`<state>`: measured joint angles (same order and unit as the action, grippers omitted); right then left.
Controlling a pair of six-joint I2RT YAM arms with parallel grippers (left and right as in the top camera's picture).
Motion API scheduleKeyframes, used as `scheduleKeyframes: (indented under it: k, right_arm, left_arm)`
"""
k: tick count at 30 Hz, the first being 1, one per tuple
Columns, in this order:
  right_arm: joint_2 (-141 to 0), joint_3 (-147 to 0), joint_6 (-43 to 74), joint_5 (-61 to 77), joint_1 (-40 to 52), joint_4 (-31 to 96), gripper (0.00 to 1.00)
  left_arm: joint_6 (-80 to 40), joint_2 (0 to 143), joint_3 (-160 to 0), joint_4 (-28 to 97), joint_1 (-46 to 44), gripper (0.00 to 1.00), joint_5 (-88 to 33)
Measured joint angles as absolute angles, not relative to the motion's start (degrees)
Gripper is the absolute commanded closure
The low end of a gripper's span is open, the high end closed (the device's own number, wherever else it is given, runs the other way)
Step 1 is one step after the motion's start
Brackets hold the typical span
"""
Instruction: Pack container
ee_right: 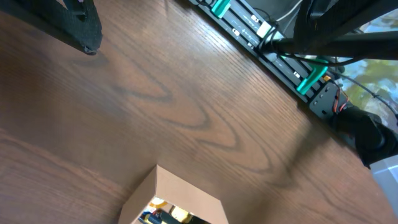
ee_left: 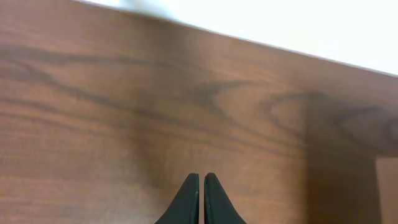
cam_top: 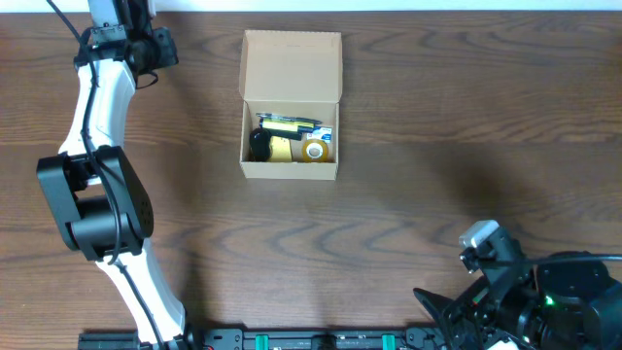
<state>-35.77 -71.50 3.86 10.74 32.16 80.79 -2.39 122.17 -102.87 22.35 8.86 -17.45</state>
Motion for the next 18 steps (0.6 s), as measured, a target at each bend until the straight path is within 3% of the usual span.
scheduleKeyframes:
  k: [18]
  right_arm:
    - [-35.8, -71.5, 2.7, 7.5, 32.2, 80.6, 0.01]
  left_arm:
    - [-5.6, 122.2, -102.9, 17.2, 6.4, 0.94, -18.2]
